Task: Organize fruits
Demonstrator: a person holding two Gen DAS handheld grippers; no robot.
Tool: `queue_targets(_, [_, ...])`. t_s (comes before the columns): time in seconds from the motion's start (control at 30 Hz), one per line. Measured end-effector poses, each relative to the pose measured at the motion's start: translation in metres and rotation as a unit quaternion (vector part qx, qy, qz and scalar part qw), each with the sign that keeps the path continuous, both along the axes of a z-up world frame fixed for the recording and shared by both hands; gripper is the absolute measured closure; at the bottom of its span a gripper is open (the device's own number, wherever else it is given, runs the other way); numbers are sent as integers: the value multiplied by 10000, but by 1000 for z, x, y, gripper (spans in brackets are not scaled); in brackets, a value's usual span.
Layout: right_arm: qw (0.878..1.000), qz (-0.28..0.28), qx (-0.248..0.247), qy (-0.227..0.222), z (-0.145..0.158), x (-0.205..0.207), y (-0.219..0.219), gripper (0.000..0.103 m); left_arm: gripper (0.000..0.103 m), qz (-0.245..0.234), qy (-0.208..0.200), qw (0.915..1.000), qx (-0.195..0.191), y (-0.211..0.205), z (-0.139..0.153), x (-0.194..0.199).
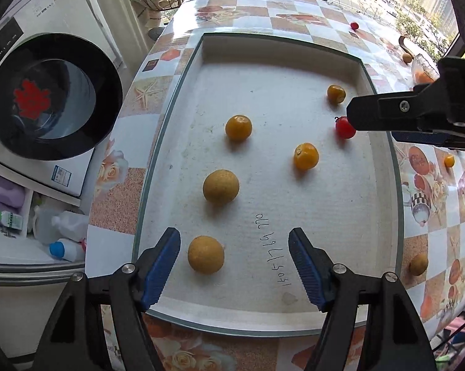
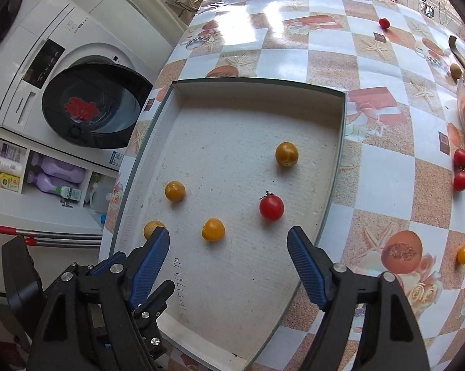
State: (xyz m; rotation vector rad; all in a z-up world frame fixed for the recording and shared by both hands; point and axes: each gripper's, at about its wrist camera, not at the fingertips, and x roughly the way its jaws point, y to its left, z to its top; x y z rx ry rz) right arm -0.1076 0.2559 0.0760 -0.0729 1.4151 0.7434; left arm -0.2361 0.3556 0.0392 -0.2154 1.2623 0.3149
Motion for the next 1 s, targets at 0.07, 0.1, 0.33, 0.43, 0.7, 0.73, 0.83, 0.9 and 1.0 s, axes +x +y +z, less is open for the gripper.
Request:
queue_targets(0.07, [9998, -218, -31, -9, 2, 7, -20, 21, 29, -124, -39, 9999, 16, -9, 5, 7])
queue_targets(0.1, [9994, -335, -68, -20, 2, 10, -31, 21, 29, -186, -61, 9998, 29, -14, 7, 12])
queue_targets(0.33, [9918, -1177, -476, -117, -2, 37, -117, 22, 29, -737, -270, 9969, 12, -58, 27, 49])
queue_targets(0.43, [9850, -1591, -648, -145, -6, 47, -156, 22, 29, -1006, -365, 9943, -31, -80, 34, 69])
queue_targets(0.7, [9686, -2312, -878, -268, -18, 80, -225, 23, 29, -1565, -488, 9862, -218, -137, 30, 128])
queue_targets(0.73, [9676, -2347, -884, -279, -20, 84, -229, 30, 29, -1609, -476, 9856, -218, -143, 28, 135])
queue_targets(0.83, [9666, -2419, -822, -215, -27, 97, -239, 45, 29, -1781, -479, 9827, -152, -159, 19, 154])
queue_targets(0.9, [9672, -2412, -767, -197, -31, 105, -242, 49, 29, -1887, -485, 9807, -146, -169, 14, 166])
queue_targets(1.0, [9688, -2362, -724, -198, -36, 116, -243, 52, 29, -2038, -472, 9778, -128, -181, 6, 182])
